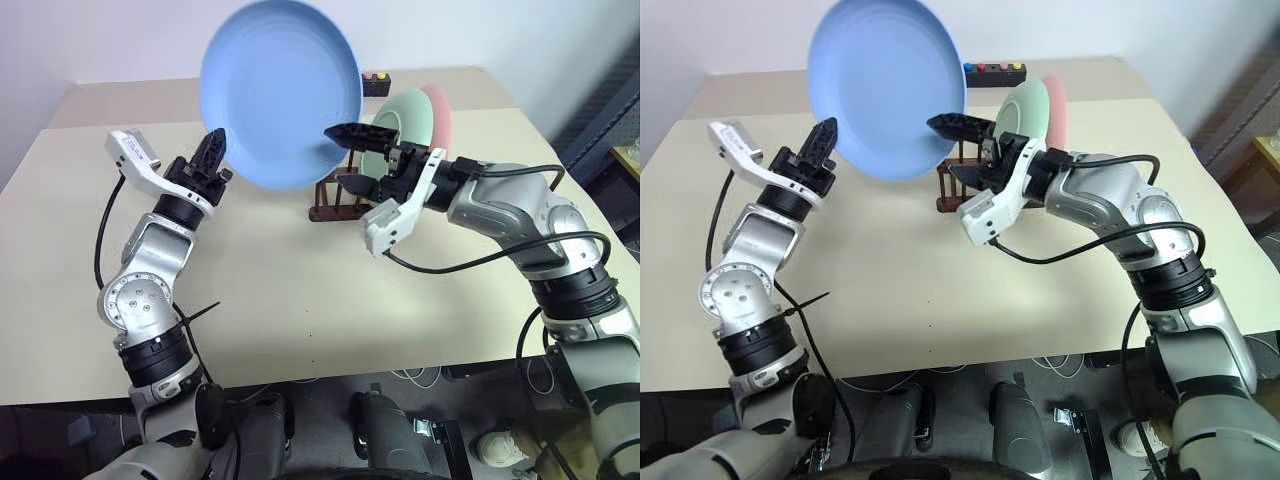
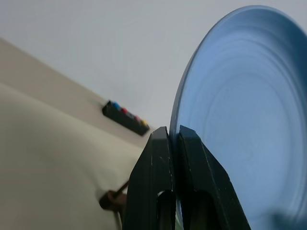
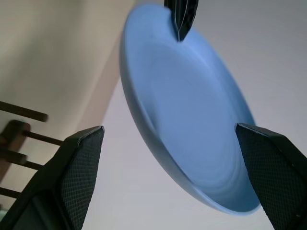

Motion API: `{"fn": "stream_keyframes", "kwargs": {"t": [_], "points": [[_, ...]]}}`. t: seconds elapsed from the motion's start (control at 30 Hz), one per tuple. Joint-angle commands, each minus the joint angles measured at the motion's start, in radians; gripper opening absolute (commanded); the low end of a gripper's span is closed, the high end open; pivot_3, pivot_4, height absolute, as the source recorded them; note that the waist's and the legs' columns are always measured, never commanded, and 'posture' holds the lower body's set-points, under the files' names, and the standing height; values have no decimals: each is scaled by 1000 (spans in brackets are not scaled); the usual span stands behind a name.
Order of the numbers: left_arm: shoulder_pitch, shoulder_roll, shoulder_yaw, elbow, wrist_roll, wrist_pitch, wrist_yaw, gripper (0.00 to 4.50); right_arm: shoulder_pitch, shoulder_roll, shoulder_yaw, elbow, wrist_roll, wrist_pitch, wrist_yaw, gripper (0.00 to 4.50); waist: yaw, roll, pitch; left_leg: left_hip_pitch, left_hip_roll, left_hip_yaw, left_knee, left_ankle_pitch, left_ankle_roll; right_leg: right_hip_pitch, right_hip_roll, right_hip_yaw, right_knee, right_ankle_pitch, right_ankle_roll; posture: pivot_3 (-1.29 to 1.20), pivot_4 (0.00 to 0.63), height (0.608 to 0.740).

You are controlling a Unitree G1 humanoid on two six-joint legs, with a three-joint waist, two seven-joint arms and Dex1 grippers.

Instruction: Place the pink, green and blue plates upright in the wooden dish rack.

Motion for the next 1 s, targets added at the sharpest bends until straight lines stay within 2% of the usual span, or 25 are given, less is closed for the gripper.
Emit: {"fn": "stream_keyframes", "kwargs": {"t": [0.03, 0.2, 0.47, 0.7, 0.8, 1.0], "points": [[-4, -30, -35, -46, 14, -87, 30, 22, 8, 28, -23, -58, -34, 62, -35, 4500, 1, 0, 0, 0, 0, 0, 0, 0, 1, 0, 0, 0, 0, 0, 0, 0, 150, 740], [11, -76, -75, -44, 7, -140, 55, 22, 45, 50, 0, -79, -53, 92, -34, 4500, 1, 0, 0, 0, -1, -1, 0, -1, 2, 2, 0, 0, -1, 0, 0, 0, 150, 740], [5, -81, -118, -29, 5, -189, 61, 22, 66, 129, 46, -99, -59, 143, -25, 4500, -1, 0, 0, 1, -2, -1, 0, -1, 3, 2, 1, -1, -1, 0, 0, 0, 150, 740], [8, -78, -137, -35, -1, -193, 56, 22, 62, 154, 65, -78, -61, 164, -29, 4500, 1, 0, 0, 1, -2, -2, 0, -1, 3, 3, 1, -1, -2, 0, 0, 0, 150, 740], [11, -79, -148, -42, -4, -198, 53, 0, 59, 166, 70, -75, -51, 177, -18, 3654, 0, 0, 0, 1, -2, -2, 0, -1, 3, 4, 1, -1, -2, 0, 0, 0, 150, 740], [18, -75, -160, -51, -17, -202, 56, 0, 52, 156, 75, -63, -69, 192, -22, 715, 0, 0, 0, 1, -2, -3, 0, -1, 3, 4, 1, -2, -2, 0, 0, 0, 150, 740]]}}
